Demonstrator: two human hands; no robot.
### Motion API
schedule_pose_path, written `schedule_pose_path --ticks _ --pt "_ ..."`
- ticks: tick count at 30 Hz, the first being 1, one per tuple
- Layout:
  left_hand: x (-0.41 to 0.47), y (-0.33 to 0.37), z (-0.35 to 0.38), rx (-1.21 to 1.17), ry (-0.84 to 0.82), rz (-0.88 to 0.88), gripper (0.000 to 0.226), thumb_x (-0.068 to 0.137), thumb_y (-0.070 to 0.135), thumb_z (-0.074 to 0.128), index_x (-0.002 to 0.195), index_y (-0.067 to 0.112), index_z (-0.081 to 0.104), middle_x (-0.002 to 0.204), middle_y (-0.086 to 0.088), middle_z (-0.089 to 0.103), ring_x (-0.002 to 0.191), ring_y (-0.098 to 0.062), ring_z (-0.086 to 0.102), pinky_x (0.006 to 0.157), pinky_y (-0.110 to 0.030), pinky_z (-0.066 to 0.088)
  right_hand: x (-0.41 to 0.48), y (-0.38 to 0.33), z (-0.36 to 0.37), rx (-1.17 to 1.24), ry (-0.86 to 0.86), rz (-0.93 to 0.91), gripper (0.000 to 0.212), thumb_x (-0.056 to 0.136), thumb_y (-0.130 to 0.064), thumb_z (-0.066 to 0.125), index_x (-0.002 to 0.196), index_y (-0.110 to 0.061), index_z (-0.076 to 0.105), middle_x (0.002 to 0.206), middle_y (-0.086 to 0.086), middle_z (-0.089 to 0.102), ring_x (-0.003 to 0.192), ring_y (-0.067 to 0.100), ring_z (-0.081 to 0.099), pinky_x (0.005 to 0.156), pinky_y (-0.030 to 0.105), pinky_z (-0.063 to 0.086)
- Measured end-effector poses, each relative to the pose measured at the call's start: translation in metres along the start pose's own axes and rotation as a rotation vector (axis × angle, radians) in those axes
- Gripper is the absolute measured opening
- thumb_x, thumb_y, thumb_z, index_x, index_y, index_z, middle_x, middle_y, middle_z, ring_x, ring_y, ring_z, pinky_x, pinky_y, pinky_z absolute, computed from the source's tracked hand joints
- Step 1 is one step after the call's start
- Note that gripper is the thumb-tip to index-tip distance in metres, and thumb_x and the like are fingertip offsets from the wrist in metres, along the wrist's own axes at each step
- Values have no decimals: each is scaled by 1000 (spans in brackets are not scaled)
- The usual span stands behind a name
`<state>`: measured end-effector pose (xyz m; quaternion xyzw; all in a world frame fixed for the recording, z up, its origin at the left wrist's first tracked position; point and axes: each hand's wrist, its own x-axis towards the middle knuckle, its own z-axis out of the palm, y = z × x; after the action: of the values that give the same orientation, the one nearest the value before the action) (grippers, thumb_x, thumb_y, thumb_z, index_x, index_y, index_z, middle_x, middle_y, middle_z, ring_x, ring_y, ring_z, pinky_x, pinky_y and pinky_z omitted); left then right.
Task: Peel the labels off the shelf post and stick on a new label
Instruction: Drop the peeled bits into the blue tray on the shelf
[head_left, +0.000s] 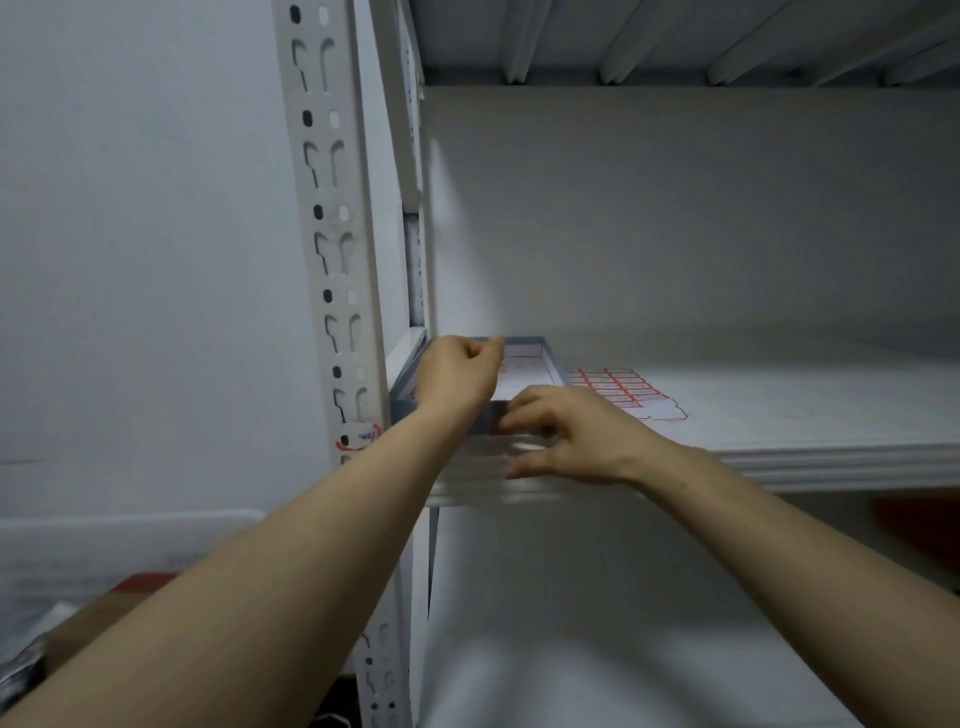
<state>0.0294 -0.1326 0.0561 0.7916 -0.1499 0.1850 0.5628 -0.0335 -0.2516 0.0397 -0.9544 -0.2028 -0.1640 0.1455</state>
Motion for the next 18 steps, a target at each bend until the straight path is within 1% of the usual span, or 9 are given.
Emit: schedule_pose_path --ticks 2,4,5,7,10,12,14,16,18 --pt "-7 0 -2 14 5 20 36 91 31 54 61 12 54 61 -9 49 63 -21 46 68 -38 46 -1 0 4 -120 -45 -45 35 82 -26 69 116 -25 66 124 -6 60 109 11 54 81 19 37" --pt "-12 0 -2 36 19 38 44 91 29 54 50 15 43 53 -6 42 59 -21 43 67 -38 46 -4 0 5 -231 -13 -96 28 85 -18 65 112 -22 69 121 -4 64 107 16 59 75 17 33" --pt "-14 2 -3 43 21 39 46 91 28 54 48 16 40 50 -3 39 57 -20 41 65 -35 44 -7 1 5 -287 33 -147 23 83 -14 65 104 -19 72 113 -2 69 101 19 64 72 17 34" --pt "-17 5 -3 38 20 35 48 90 27 54 47 17 36 47 -1 35 55 -18 38 63 -32 40 -12 3 4 -377 142 -255 15 67 -12 69 78 -17 77 85 -2 75 72 17 71 59 16 41" --pt "-18 8 -4 14 13 31 41 90 27 53 53 12 45 58 -15 54 61 -20 46 64 -38 46 -18 7 9 -420 208 -306 14 53 -13 70 64 -20 75 67 -4 72 54 16 67 44 19 47" --pt "-19 9 -3 0 4 33 36 91 28 53 66 3 60 78 -23 66 69 -21 52 70 -41 51 -19 6 8 -324 200 -230 14 59 -8 76 69 -18 76 70 -2 73 59 18 68 52 18 46" --pt "-16 9 -3 -4 -8 20 35 91 28 53 77 0 67 74 -18 62 69 -21 51 66 -37 48 -15 2 -3 -38 280 -35 13 70 -3 75 79 -12 77 78 1 74 68 15 68 61 13 43" --pt "-10 8 -3 4 -18 5 30 90 25 53 69 5 61 65 -11 52 64 -21 45 61 -32 39 -2 6 -16 269 360 224 16 75 -1 72 88 -8 76 79 2 71 66 6 62 60 5 42" --pt "-4 7 -2 13 -15 -23 28 89 20 52 63 10 52 63 -9 45 61 -21 41 60 -32 35 13 9 -29 432 398 373 21 77 6 68 94 -5 74 80 8 69 65 8 61 60 10 46"
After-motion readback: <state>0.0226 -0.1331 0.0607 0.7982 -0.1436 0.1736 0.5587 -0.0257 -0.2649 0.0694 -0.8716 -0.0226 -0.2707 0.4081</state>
